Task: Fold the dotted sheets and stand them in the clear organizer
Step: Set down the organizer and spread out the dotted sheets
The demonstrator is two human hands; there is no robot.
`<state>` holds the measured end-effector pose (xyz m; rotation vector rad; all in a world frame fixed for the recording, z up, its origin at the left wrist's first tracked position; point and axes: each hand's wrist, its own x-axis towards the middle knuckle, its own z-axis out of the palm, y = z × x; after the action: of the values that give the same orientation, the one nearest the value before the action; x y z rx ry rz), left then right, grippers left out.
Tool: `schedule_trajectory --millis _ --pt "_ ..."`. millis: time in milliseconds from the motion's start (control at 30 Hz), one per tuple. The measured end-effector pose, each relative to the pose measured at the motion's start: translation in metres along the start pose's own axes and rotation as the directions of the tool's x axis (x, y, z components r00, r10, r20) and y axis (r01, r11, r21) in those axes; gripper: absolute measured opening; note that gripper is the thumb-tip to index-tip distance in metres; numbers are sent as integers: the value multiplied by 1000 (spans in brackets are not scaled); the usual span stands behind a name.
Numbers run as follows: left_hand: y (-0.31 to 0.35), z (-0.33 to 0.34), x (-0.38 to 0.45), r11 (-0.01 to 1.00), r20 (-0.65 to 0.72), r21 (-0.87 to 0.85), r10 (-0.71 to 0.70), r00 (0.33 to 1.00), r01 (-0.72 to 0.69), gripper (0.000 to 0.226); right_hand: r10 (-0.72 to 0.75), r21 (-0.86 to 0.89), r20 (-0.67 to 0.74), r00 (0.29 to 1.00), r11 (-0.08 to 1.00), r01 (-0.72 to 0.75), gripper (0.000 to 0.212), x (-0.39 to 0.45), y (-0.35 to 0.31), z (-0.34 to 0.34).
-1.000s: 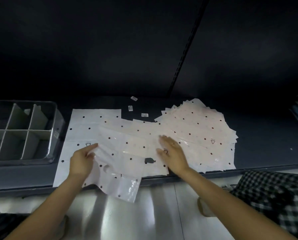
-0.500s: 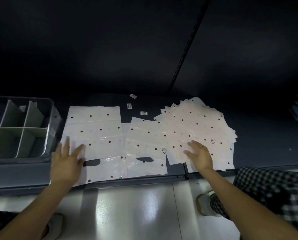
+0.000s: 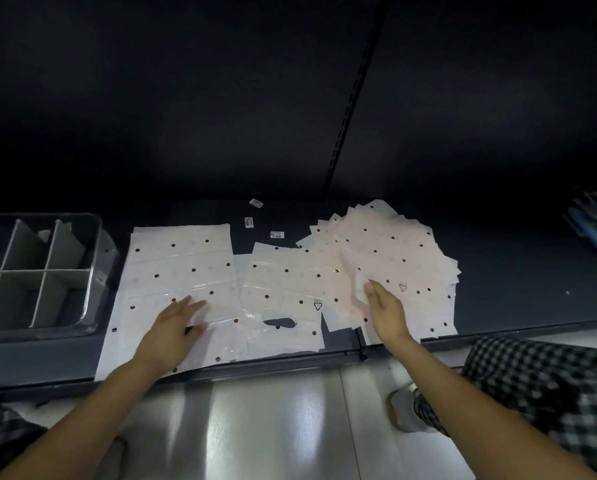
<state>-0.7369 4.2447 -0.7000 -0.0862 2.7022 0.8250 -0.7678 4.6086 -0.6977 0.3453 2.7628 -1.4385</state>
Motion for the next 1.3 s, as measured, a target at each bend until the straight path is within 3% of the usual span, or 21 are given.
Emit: schedule_trajectory --millis 100,200,333,400,433,467,500,567,600,667,700,767,933,1033,1133,1233,1300 --pt "38 0 0 967 -20 -244 67 998 -70 44 -82 125 111 990 990 68 32 -9 -33 22" --pt "71 -4 -1 834 67 -552 40 997 4 40 -192 100 271 943 980 171 36 -24 -59 50" --pt "79 -10 1 580 255 -782 -34 966 227 40 -339 51 585 737 922 383 39 -50 -79 84" --pt "71 -5 4 563 275 -784 -61 959 261 29 -399 38 683 611 855 517 39 -59 -79 98" --pt "66 -1 5 614 234 -751 -93 968 241 24 -406 34 709 577 836 547 39 -60 -78 103" --pt "59 3 8 678 156 -703 -145 977 212 25 -402 39 709 580 843 536 39 -59 -76 104" --pt "53 6 10 725 51 -663 -207 977 189 27 -395 60 667 632 874 482 39 -54 -73 102" --pt "38 1 14 765 -145 -622 -322 936 167 32 -342 68 470 814 933 352 39 -32 -59 89" --pt "28 -4 16 787 -218 -594 -359 907 169 32 -283 -23 353 892 950 311 43 -17 -48 77" --pt "3 -15 19 841 -306 -509 -376 874 184 33 -133 -348 187 973 918 192 56 10 -17 45" --pt "-9 -18 18 871 -335 -452 -368 868 195 34 -35 -494 142 989 863 101 63 19 1 27" --pt "-28 -22 15 927 -382 -302 -331 863 222 36 116 -626 88 989 779 -36 67 24 33 -3" --pt "-52 -18 12 947 -311 22 -298 903 320 52 43 -447 -91 995 891 -80 32 18 53 -21" --pt "-50 -12 9 954 -361 137 -202 910 266 46 63 -405 -179 982 905 -132 32 22 39 -18" --pt "-19 -8 11 995 -338 65 -47 940 73 47 45 -353 -210 977 928 -119 34 22 11 -5" --pt "29 4 13 966 -155 -168 173 973 -198 57 58 -191 -124 991 978 -82 29 18 -32 24" --pt "59 15 9 903 28 -342 287 957 -261 80 94 -59 -36 995 994 -96 34 9 -62 45"
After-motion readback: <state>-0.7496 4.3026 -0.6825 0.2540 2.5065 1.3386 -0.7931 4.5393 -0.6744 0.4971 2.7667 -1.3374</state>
